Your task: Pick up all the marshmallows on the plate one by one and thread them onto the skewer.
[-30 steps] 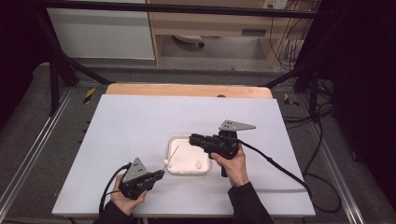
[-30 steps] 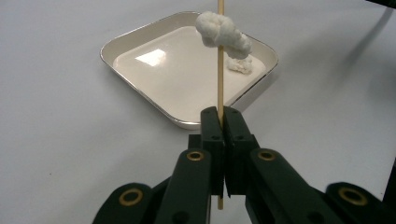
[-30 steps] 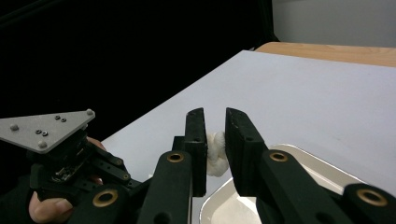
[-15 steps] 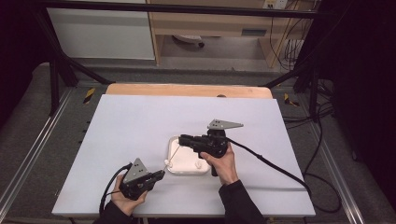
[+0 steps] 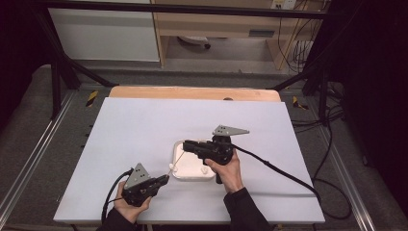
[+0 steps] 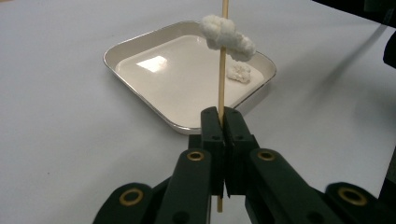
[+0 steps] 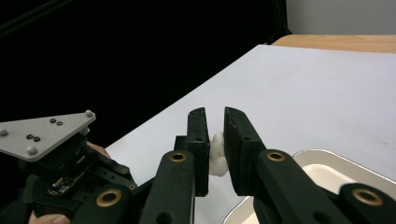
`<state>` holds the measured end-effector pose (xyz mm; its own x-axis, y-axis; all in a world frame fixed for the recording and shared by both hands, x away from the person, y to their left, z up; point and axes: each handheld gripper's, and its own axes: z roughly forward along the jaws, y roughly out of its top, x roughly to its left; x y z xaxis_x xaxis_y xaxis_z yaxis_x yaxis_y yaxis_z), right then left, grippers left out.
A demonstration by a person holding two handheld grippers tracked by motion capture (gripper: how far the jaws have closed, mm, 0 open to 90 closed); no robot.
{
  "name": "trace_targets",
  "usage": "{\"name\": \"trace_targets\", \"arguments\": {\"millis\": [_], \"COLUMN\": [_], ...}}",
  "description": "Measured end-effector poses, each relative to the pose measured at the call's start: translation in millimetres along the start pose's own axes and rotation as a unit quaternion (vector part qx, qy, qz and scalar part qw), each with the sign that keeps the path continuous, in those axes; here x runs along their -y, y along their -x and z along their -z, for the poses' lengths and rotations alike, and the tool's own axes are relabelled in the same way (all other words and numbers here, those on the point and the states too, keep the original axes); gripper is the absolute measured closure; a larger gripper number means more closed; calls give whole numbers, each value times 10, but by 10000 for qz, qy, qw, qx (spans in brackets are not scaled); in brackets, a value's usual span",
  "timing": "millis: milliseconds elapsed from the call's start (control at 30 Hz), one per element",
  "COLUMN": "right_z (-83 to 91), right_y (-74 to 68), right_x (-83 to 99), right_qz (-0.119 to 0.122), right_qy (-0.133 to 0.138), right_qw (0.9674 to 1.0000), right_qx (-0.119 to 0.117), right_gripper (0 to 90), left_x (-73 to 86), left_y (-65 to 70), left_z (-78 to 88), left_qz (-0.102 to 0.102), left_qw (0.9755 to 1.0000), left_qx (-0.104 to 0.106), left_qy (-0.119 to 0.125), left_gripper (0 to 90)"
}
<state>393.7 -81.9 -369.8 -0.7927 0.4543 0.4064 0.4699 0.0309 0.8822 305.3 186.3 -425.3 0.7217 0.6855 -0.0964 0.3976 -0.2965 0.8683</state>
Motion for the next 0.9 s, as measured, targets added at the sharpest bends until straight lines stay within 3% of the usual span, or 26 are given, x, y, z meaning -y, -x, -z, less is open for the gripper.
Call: {"name": "trace_targets", "arguments": {"millis": [233,700,900], "right_z": [-52,-124,-133], "right_y": [-12,-36,-51], "right_x": [47,137,159], "right_qz": [-182,-342,-350], "right_qy": [191,532,605], "right_qw": [9996,9971,9966], "right_qx": [-125,-415,-430], "right_gripper": [813,820,821], "left_x": [10,1,-13], "left_y": [14,39,47], "left_z": [-11,-4,-14], "left_qz": [17,130,145], "left_qw": [10000,9997,9997], "left_qx": [-13,-10,1], "left_qy": [20,182,203], "left_gripper": [886,888,888]}}
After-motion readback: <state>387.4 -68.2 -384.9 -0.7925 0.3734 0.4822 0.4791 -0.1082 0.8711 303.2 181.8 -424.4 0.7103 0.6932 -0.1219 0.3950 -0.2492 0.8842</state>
